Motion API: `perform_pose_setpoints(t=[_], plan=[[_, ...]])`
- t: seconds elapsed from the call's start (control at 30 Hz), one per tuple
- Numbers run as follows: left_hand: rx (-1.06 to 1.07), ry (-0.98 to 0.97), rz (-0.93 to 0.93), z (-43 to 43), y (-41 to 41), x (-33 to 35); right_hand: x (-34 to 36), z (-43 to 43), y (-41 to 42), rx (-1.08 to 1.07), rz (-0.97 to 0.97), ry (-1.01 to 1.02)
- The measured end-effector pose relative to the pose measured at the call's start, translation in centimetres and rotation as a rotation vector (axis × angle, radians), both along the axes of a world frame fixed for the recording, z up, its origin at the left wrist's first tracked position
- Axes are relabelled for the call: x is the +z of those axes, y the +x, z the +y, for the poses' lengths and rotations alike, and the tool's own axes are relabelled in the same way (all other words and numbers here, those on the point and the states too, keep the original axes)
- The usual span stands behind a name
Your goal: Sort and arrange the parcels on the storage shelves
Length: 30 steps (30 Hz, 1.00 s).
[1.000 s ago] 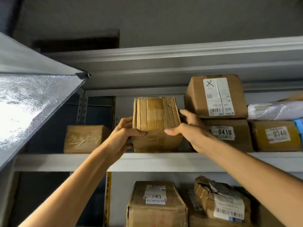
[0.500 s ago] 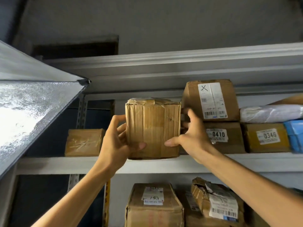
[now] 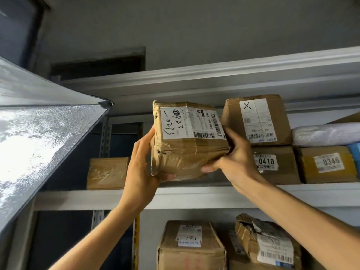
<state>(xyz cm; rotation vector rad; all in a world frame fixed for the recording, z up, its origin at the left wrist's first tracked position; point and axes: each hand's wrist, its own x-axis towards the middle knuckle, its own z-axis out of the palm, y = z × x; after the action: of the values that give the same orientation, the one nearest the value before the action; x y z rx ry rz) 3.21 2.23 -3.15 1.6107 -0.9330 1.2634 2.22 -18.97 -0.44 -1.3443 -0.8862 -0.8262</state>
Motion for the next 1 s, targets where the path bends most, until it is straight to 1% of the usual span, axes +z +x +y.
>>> perform_pose_setpoints(t=[0.13,0.33,0.4,0.5,0.57,0.63,0.7,0.8,0.87,0.93,0.97,1.0], plan=[[-0.047,0.028,0.070,0.3,-0.2,0.2,1.2,-0.8,0.2,0.026,0.072,-0.011],[-0.074,-0.154,0.056,-0.8,-1.9,1.7,4.6,-2.1,0.8,0.165,0.211,-0.106],[-0.127,-0.158,0.123,-0.7,-2.6,2.6,4.7,-2.3,0.7,0.219,0.262,-0.125],[-0.230,-0.061,0.283,0.4,-2.9,3.4,4.5,-2.3,1.2,0.258,0.309,-0.028],[-0.258,-0.036,0.339,0.7,-2.7,3.1,4.9,-2.1,1.1,0.225,0.347,0.040],[-0.281,-0.056,0.352,0.6,-2.3,2.8,5.7,-1.6,0.9,0.128,0.352,0.019],[-0.329,-0.114,0.399,0.6,-1.7,2.7,6.4,-1.0,0.4,0.052,0.304,-0.014],[-0.561,-0.316,0.550,0.6,-0.9,2.3,6.9,-0.1,-0.7,-0.061,0.131,-0.172],[-0.713,-0.442,0.603,0.6,-0.7,2.2,6.7,-0.1,-0.8,-0.054,0.054,-0.338],[-0.789,-0.516,0.627,0.8,-0.6,2.4,6.2,-0.6,-0.4,0.041,0.034,-0.500],[-0.801,-0.528,0.642,1.1,-0.7,2.5,6.0,-0.4,-0.3,0.047,0.006,-0.569],[-0.799,-0.529,0.663,1.4,-0.8,2.6,6.0,-0.1,-0.4,0.002,-0.038,-0.624]])
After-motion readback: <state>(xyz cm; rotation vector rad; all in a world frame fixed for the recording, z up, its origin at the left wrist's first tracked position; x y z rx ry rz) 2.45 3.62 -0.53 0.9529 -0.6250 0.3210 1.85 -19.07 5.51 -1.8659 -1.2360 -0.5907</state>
